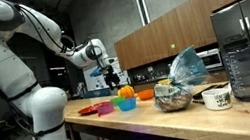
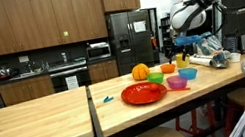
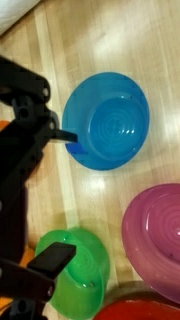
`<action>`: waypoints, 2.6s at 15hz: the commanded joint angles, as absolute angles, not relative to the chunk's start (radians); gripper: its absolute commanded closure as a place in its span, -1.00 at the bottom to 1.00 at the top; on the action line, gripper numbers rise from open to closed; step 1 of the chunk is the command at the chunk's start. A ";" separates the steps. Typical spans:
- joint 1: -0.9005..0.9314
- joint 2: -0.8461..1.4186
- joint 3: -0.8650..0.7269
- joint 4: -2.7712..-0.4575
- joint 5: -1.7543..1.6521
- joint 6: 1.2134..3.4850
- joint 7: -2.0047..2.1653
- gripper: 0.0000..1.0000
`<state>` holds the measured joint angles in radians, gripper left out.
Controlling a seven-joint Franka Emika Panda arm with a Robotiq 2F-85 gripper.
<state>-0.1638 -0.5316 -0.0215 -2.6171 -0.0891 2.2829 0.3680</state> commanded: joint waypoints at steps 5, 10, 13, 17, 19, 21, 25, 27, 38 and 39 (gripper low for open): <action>-0.068 -0.509 0.019 -2.614 -0.038 2.229 0.239 -1.00; -0.041 -0.505 0.031 -2.619 -0.046 2.160 0.193 -0.52; -0.026 -0.489 0.034 -2.627 -0.041 2.135 0.170 -0.75; -0.012 -0.452 0.036 -2.631 -0.040 2.116 0.152 -0.99; -0.004 -0.430 0.036 -2.629 -0.038 2.115 0.144 -0.94; 0.001 -0.410 0.036 -2.624 -0.040 2.111 0.133 -0.97; 0.002 -0.376 0.034 -2.614 -0.045 2.112 0.120 -1.00; -0.006 -0.365 0.032 -2.610 -0.053 2.119 0.124 -1.00; -0.055 -0.251 -0.011 -2.551 -0.062 2.180 0.135 -1.00; -0.058 -0.239 -0.012 -2.541 -0.063 2.191 0.137 -1.00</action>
